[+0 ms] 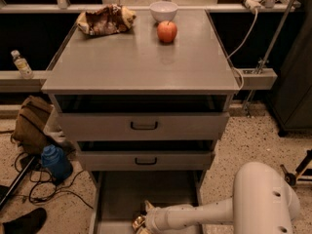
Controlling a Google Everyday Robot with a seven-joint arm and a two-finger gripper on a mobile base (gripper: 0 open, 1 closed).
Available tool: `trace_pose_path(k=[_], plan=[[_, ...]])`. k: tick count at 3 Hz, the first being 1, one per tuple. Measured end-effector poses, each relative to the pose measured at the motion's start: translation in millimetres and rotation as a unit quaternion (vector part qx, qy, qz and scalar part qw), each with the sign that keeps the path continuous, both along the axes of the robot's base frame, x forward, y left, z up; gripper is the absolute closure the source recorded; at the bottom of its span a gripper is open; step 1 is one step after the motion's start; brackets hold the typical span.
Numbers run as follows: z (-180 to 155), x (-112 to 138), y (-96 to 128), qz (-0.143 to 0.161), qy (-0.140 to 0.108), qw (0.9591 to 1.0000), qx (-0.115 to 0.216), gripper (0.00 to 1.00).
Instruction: Pick orange can from bottom drawer and place on counter
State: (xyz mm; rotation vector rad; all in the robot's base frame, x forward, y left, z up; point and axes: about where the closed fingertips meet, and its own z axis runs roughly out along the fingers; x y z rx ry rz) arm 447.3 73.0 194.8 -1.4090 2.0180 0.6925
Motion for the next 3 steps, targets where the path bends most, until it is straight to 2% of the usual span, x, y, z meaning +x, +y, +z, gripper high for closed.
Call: trace_pose_path(k=[1,3], plan=[[9,30,-30,-0.024,-0.018,0.9995,-0.014,0.00],[-21,34,-22,-0.013,-0.002,0.9999,-0.011,0.00]])
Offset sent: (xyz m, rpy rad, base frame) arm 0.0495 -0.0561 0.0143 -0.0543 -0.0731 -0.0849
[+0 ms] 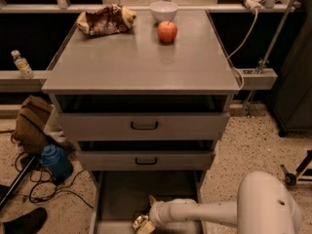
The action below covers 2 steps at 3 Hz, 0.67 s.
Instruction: Pick orange can from bottom drawer and place on counter
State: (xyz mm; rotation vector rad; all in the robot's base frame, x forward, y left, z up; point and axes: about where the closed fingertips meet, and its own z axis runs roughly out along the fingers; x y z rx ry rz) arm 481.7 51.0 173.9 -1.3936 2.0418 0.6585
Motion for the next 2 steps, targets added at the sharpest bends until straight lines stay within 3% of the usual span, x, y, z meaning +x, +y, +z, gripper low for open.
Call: trace_pose_path(k=[2], plan=[[-31,-1,15,0.015,0.023,0.9996,0.011,0.00]])
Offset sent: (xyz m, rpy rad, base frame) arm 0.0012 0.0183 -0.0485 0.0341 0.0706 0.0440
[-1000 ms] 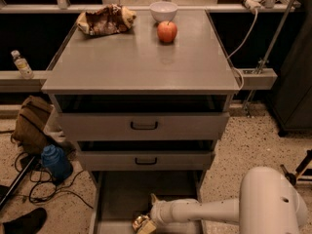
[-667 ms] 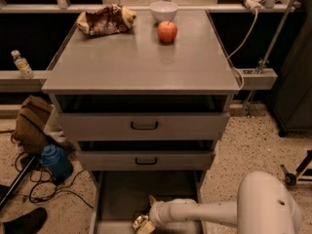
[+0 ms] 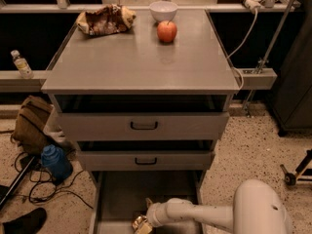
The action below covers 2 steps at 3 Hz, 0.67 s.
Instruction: Pick orange can from bottom drawer and place on counter
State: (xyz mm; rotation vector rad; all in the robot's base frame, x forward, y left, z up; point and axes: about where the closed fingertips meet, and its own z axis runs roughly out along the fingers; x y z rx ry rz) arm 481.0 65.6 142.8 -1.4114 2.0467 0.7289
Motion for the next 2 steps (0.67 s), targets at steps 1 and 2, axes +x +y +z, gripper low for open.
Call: trace_pose_path(k=[1,2], plan=[[-8.7,-3.1,2.5,0.002,0.013,0.9999,0.005,0.18],[-7.6,-3.1,2.5,0.002,0.013,0.9999,0.005,0.42]])
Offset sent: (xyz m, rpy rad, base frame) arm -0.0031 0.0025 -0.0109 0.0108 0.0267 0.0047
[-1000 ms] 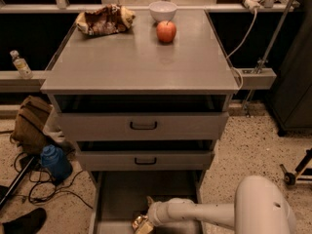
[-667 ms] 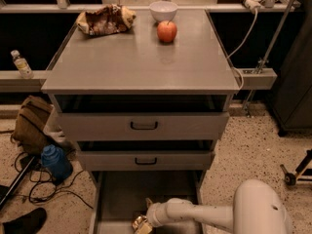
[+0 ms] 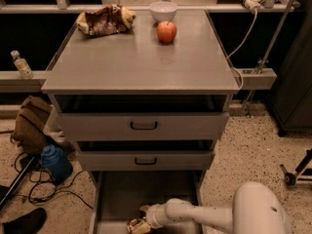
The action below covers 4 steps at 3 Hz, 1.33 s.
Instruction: Pick orange can from bottom drawer and place on counter
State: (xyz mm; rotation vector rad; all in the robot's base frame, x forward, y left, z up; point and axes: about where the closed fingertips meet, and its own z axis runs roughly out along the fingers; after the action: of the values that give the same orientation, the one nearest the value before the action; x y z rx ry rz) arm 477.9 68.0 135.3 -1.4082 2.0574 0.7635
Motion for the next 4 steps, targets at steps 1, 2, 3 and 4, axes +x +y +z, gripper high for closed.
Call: trace_pose_path(k=[1,2,3,4], plan=[[0,0,0,0.000,0.000,1.0000,0.000,0.65],[8,0,-6,-0.006,-0.001,1.0000,-0.001,0.88],[39,8,-24,-0.036,-0.012,0.9993,-0.007,1.00],[119,13,-34,-0.048,-0.039,0.9981,0.004,1.00]])
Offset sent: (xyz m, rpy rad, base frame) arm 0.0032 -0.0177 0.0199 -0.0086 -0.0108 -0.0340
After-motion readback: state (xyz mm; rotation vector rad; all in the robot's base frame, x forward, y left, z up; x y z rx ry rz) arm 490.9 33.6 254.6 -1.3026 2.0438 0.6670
